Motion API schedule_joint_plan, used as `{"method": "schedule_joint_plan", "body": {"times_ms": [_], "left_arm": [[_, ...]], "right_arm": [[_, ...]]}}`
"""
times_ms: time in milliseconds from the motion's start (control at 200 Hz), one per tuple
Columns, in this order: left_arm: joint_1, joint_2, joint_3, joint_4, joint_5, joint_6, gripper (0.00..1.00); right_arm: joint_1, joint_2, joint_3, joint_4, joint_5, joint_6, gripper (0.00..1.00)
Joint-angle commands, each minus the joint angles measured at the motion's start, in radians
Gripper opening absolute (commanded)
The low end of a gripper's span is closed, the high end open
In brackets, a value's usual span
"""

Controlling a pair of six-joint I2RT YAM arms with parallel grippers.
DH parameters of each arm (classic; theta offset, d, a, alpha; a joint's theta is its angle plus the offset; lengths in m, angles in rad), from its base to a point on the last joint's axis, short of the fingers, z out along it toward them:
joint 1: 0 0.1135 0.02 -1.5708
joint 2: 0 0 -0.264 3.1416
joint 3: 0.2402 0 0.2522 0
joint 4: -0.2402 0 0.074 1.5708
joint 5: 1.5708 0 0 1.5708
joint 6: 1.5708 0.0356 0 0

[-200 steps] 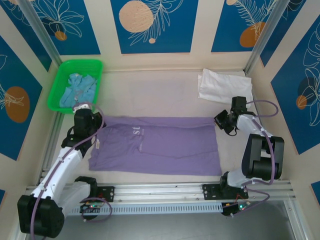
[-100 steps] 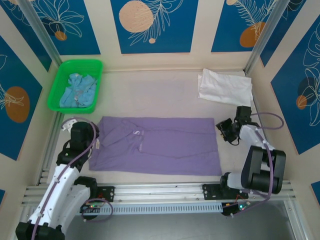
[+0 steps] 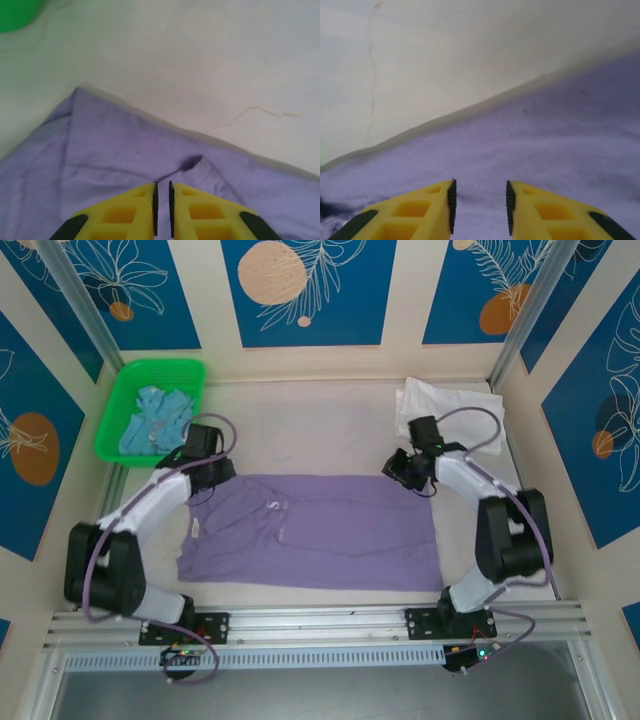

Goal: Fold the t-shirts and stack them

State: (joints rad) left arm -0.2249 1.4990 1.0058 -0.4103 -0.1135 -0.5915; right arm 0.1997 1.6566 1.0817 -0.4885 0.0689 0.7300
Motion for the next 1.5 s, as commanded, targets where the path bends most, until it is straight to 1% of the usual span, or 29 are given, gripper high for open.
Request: {"method": "schedule_joint_plan", "body": {"times_ms": [0,70,180,285,305,335,350,430,570,640,700,820,850,910,975,1015,1070,1100,1130,1215,1280,1325,1495], "left_arm": [[-0.002,0.153,0.095,-0.037,-0.049,0.043,0.11],[-0.002,0.259,0.161,-0.053,-0.079,0.059,0.1],[-0.001,0.411,0.27,-0.09,-0.13,0.088,0.07],[0.01,0.497,0.355,-0.142,-0.182,0.09,0.07],[0.011,0.504,0.361,-0.141,-0.194,0.088,0.07],[0.011,0.516,0.371,-0.139,-0.208,0.089,0.08],[0.013,0.522,0.377,-0.139,-0.213,0.089,0.08],[0.012,0.55,0.407,-0.15,-0.229,0.09,0.08],[0.012,0.576,0.426,-0.139,-0.22,0.085,0.08],[0.015,0.576,0.437,-0.139,-0.225,0.083,0.08],[0.017,0.554,0.435,-0.119,-0.19,0.088,0.08],[0.016,0.475,0.449,-0.102,-0.096,0.095,0.18],[0.016,0.455,0.455,-0.106,-0.075,0.096,0.2],[0.015,0.414,0.462,-0.115,-0.05,0.089,0.22],[0.012,0.365,0.448,-0.112,-0.046,0.08,0.25],[0.011,0.336,0.43,-0.104,-0.04,0.074,0.26],[0.01,0.3,0.395,-0.087,-0.017,0.062,0.26],[0.01,0.282,0.369,-0.068,0.006,0.059,0.25],[0.01,0.27,0.341,-0.048,0.036,0.052,0.23],[0.011,0.266,0.283,0.01,0.155,0.04,0.15],[0.01,0.295,0.262,0.041,0.212,0.03,0.06],[0.01,0.32,0.258,0.045,0.221,0.028,0.0],[0.018,0.378,0.229,0.082,0.199,0.009,0.0]], "right_arm": [[0.011,0.159,0.117,-0.135,0.12,-0.05,0.31],[-0.003,0.22,0.156,-0.156,0.126,-0.039,0.3],[-0.037,0.241,0.139,-0.127,0.123,-0.012,0.29],[-0.093,0.257,0.118,-0.104,0.091,0.013,0.29],[-0.103,0.26,0.112,-0.099,0.087,0.019,0.29],[-0.122,0.262,0.105,-0.091,0.073,0.024,0.24],[-0.133,0.262,0.1,-0.077,0.058,0.021,0.23],[-0.175,0.259,0.082,-0.043,0.004,0.037,0.24],[-0.204,0.288,0.116,-0.044,-0.017,0.042,0.26],[-0.209,0.283,0.114,-0.026,-0.03,0.042,0.32],[-0.21,0.256,0.101,0.0,-0.051,0.045,0.36],[-0.196,0.151,0.06,0.067,-0.098,0.051,0.42],[-0.184,0.117,0.05,0.082,-0.094,0.054,0.43],[-0.144,0.038,0.022,0.118,-0.068,0.04,0.47],[-0.066,-0.042,-0.009,0.19,-0.065,-0.008,0.52],[-0.015,-0.064,-0.023,0.239,-0.094,-0.033,0.58],[0.055,-0.056,-0.022,0.308,-0.188,-0.071,0.61],[0.093,-0.033,-0.003,0.323,-0.237,-0.089,0.61],[0.134,-0.001,0.027,0.319,-0.259,-0.11,0.61],[0.256,0.111,0.152,0.276,-0.262,-0.196,0.61],[0.332,0.207,0.27,0.221,-0.253,-0.246,0.61],[0.368,0.281,0.359,0.194,-0.262,-0.268,0.59],[0.446,0.516,0.645,0.103,-0.247,-0.318,0.54]]}}
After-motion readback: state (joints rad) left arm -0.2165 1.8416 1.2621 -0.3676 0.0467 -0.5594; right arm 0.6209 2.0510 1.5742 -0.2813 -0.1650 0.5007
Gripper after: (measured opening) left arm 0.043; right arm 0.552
